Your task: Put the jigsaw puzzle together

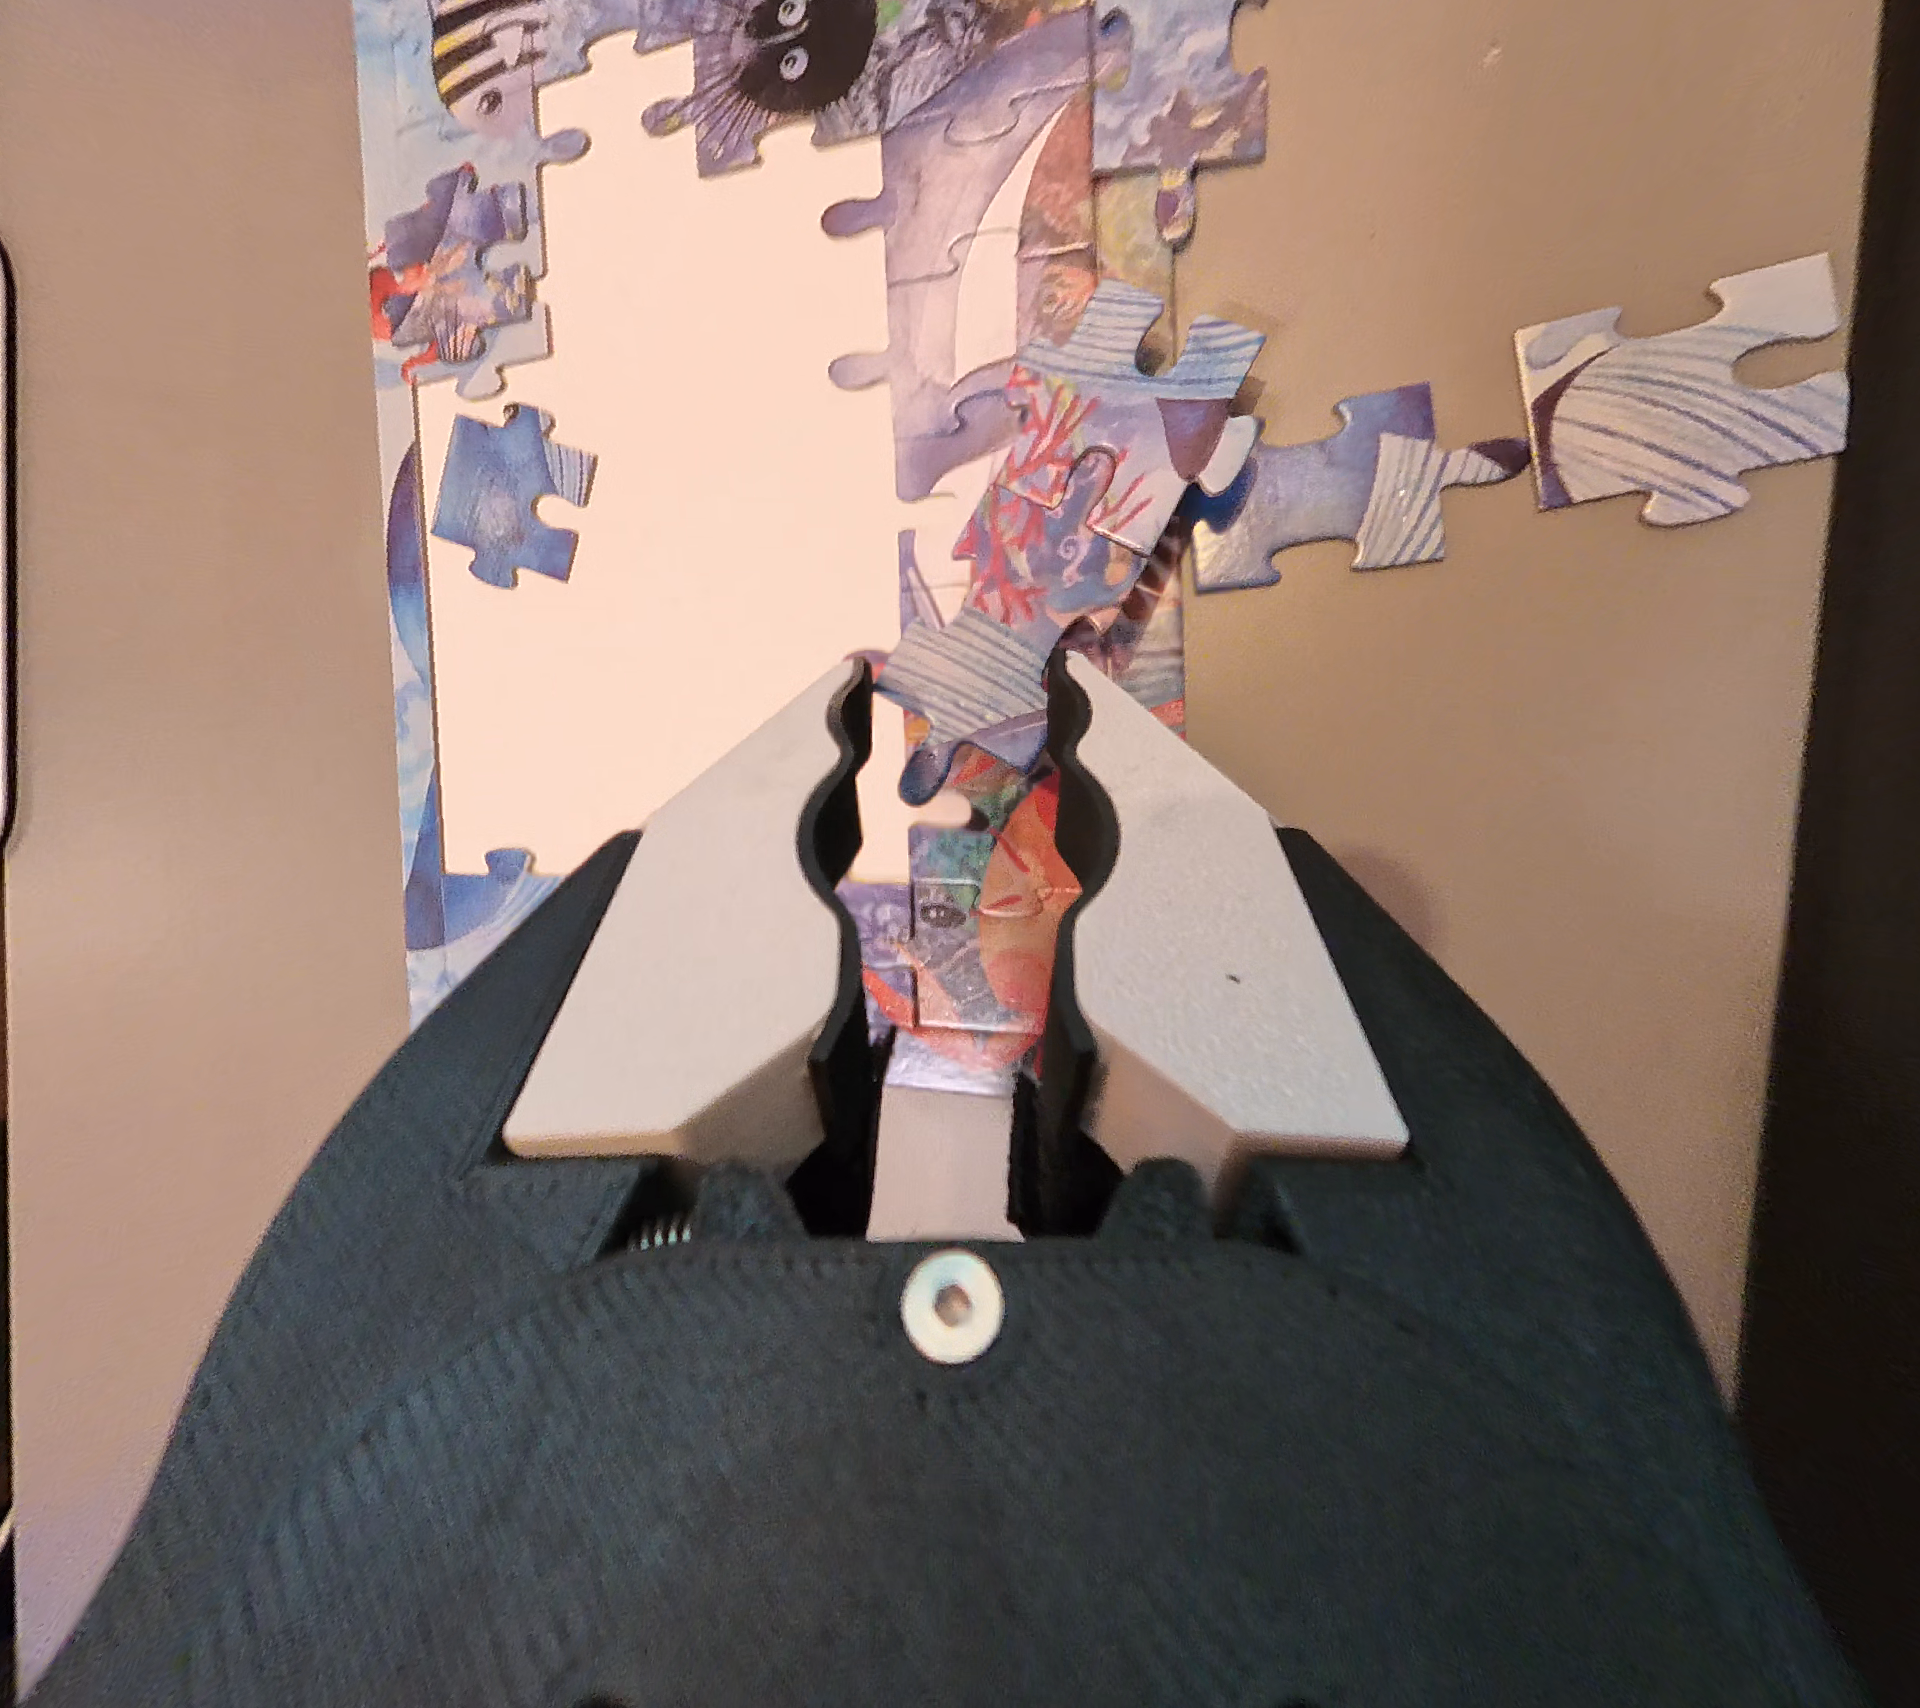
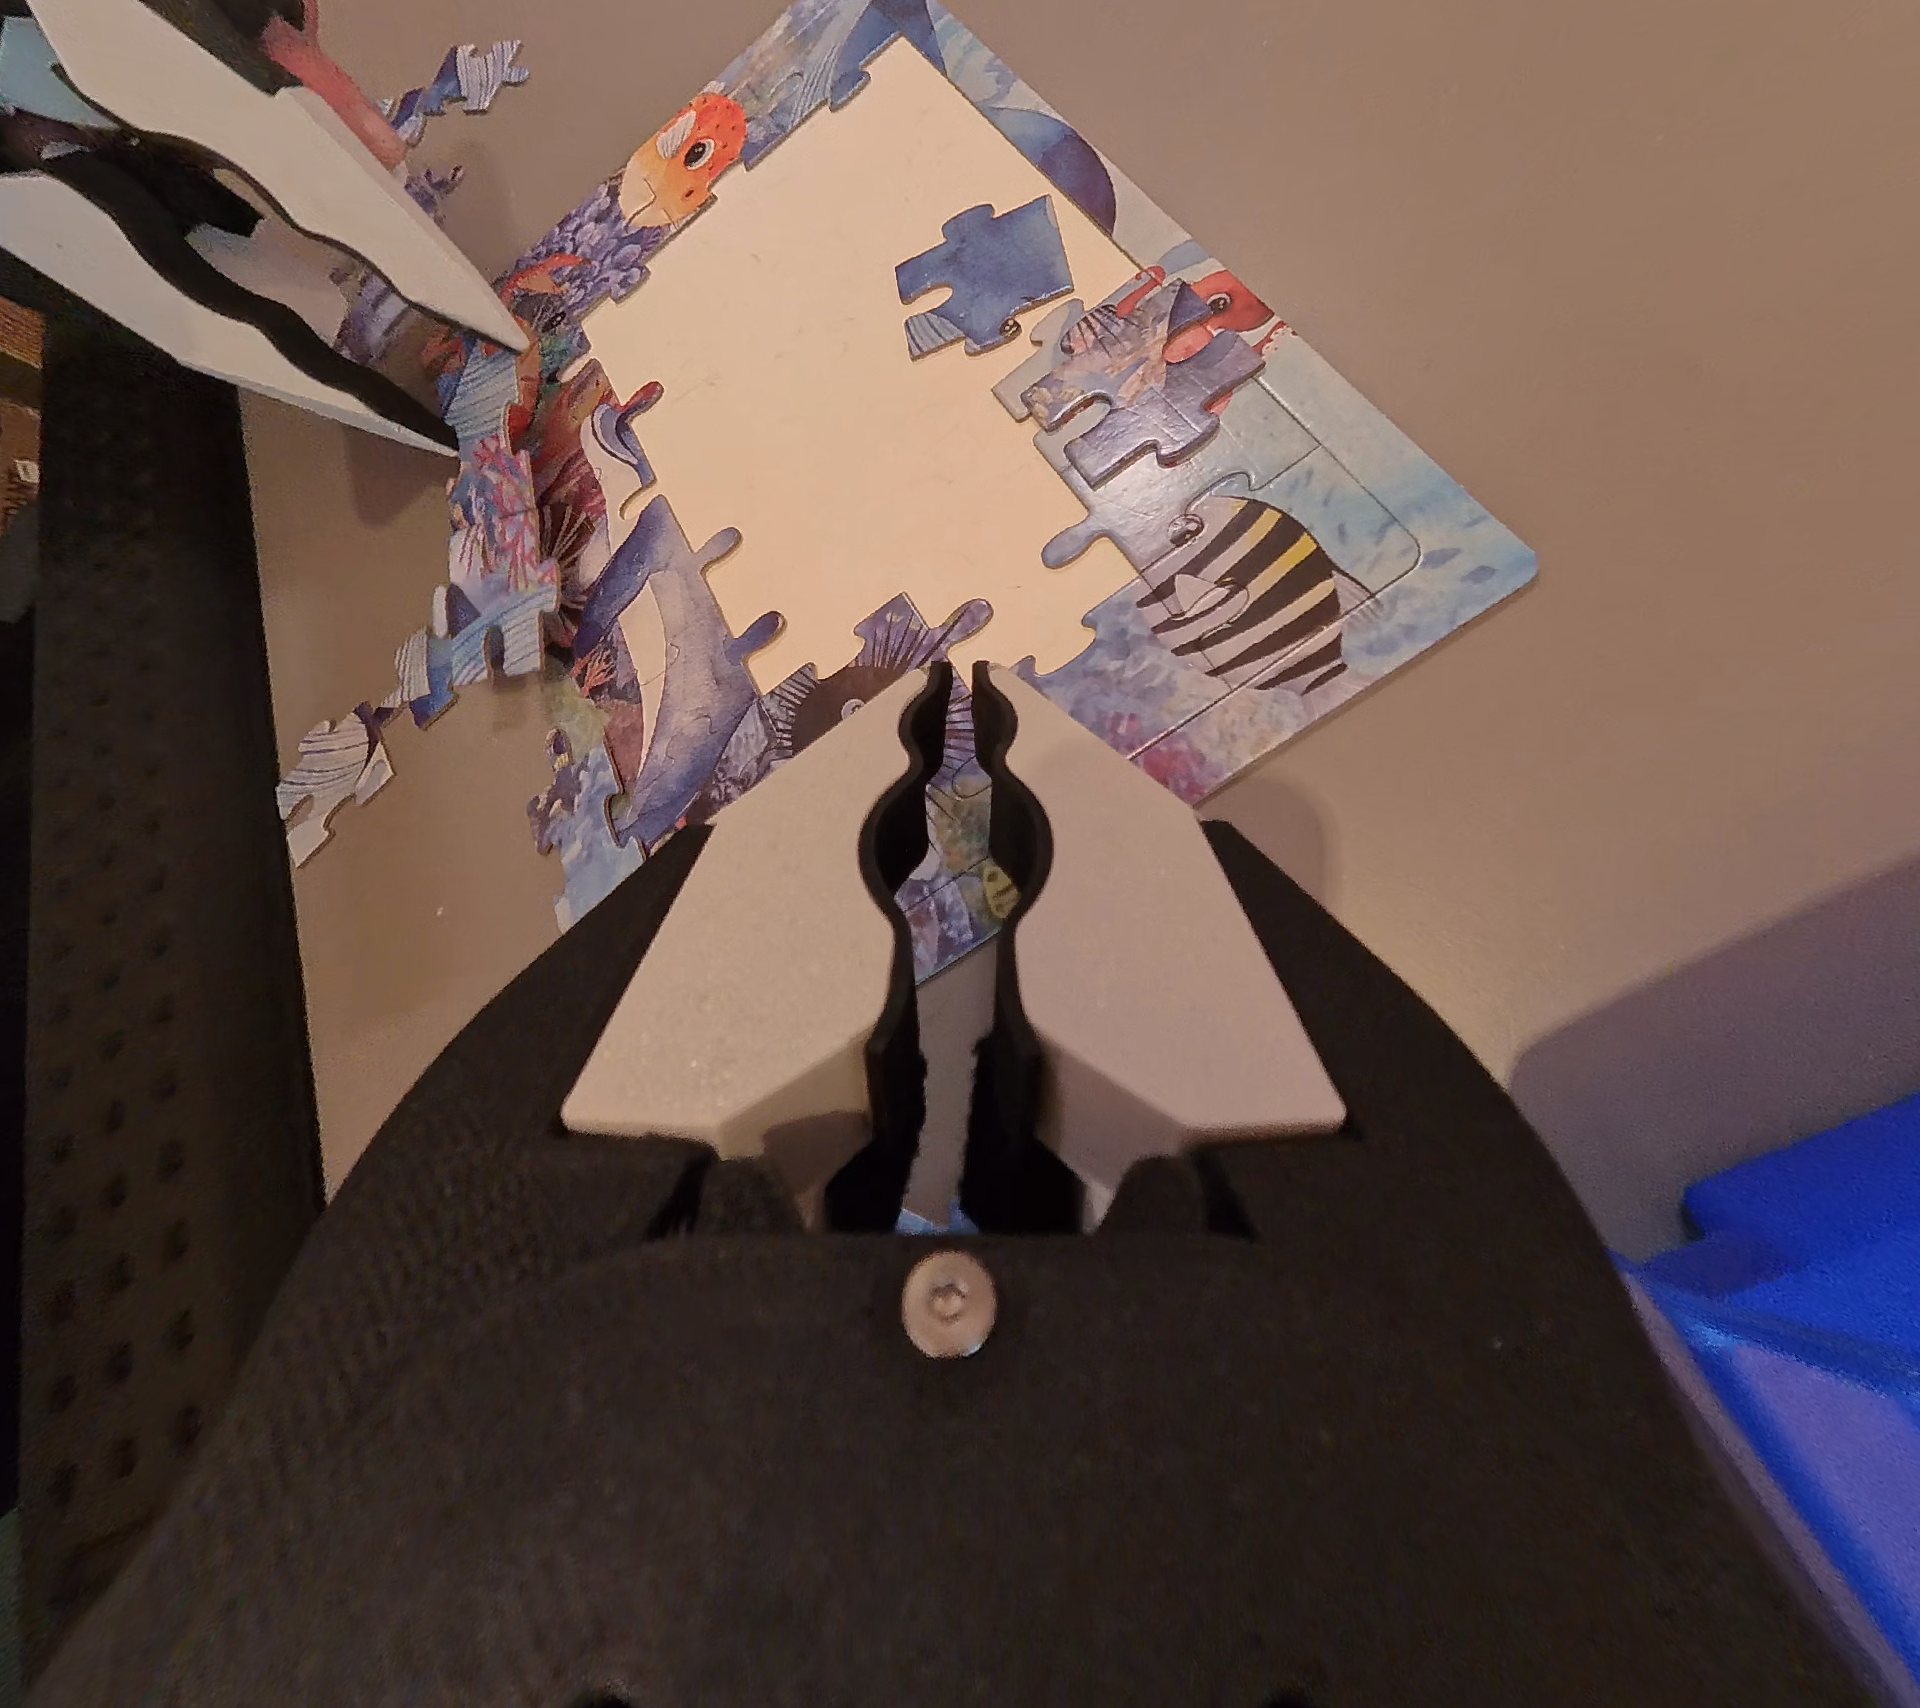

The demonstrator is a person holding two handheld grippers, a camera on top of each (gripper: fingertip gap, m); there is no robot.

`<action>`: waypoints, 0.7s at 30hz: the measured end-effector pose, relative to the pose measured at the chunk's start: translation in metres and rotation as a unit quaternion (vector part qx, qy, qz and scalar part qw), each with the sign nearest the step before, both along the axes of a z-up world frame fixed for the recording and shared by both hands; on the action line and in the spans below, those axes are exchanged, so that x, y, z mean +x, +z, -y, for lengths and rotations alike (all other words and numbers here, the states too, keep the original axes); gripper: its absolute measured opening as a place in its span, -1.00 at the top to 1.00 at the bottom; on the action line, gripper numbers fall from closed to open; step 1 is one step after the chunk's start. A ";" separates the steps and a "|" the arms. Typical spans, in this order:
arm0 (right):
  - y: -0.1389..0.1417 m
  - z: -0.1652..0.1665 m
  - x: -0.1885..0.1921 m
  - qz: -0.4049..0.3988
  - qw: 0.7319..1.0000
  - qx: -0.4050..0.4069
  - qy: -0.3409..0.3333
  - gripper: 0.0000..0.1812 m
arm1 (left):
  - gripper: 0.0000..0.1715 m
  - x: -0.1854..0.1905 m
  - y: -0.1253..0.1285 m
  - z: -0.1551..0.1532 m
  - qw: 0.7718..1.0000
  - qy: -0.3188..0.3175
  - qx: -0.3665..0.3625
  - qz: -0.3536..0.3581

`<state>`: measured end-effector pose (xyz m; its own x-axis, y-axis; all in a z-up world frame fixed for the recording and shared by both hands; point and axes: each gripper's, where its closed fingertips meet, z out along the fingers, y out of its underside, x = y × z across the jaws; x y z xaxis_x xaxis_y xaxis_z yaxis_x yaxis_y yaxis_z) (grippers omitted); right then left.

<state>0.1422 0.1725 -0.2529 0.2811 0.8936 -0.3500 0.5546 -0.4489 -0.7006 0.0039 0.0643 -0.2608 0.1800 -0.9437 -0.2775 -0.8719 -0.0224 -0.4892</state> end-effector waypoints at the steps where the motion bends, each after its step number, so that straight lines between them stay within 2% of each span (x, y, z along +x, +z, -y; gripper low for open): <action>1: 0.000 0.000 0.000 0.000 1.000 0.000 0.000 0.97 | 0.63 -0.004 -0.001 -0.001 1.000 0.004 -0.003 0.000; 9: -0.001 0.000 0.000 0.001 1.000 -0.002 0.000 0.97 | 0.62 -0.029 -0.021 -0.009 0.999 0.042 -0.024 -0.018; 13: -0.002 0.000 0.000 0.001 1.000 -0.002 0.001 0.97 | 0.48 -0.028 -0.013 -0.013 0.998 0.054 -0.015 0.001; 15: -0.002 0.000 0.000 0.002 1.000 -0.003 0.001 0.97 | 0.38 -0.021 -0.007 -0.011 0.999 0.051 -0.014 0.012; 21: -0.004 0.001 0.000 0.004 1.000 -0.003 0.002 0.97 | 0.39 0.040 0.005 0.005 0.999 -0.014 -0.010 0.044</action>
